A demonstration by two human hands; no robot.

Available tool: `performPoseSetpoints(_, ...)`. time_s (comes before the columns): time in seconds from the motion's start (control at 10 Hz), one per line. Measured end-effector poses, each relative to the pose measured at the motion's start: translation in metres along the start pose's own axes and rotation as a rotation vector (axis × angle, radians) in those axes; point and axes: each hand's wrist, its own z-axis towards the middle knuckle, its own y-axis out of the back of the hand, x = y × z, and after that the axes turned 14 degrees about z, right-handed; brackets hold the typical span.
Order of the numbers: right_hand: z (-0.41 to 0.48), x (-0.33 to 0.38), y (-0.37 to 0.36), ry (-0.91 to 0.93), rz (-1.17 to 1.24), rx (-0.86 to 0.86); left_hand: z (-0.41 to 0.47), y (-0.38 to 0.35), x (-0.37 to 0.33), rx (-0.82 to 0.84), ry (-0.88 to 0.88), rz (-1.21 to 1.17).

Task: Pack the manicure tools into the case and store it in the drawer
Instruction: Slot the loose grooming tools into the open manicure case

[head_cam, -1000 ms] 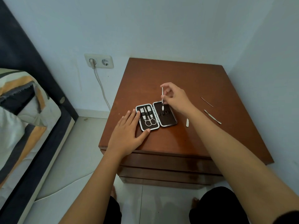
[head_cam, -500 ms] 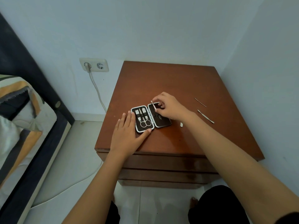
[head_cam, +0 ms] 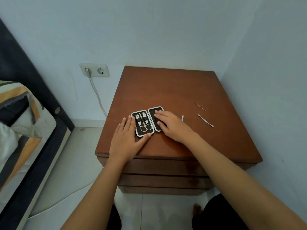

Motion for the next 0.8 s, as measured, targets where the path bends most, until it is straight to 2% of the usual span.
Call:
performPoseSetpoints(0.1,-0.008,0.004,-0.002,-0.027,0.052,-0.012,0.001,0.002,0.0,0.0,-0.002,-0.001)
performPoseSetpoints(0.2,-0.022,0.002,0.003,-0.113,0.099,-0.131,0.001,0.003,0.0,0.008,0.002,-0.004)
performPoseSetpoints(0.3,-0.044,-0.006,0.005,-0.251,0.029,-0.219,0.0,0.004,0.0,0.012,0.002,-0.014)
performPoseSetpoints(0.4,-0.06,-0.009,0.0,-0.288,-0.053,-0.167,-0.001,0.005,-0.001,0.014,0.001,-0.016)
performPoseSetpoints(0.6,-0.076,-0.01,0.009,-0.235,0.011,-0.119,-0.001,0.006,-0.001,0.025,0.006,-0.013)
performPoseSetpoints(0.7,-0.084,-0.012,0.015,-0.254,0.139,-0.181,-0.001,0.006,-0.001,0.027,0.007,-0.019)
performPoseSetpoints(0.8,-0.089,-0.014,0.019,-0.278,0.132,-0.305,-0.001,0.006,-0.001,0.026,0.01,-0.017)
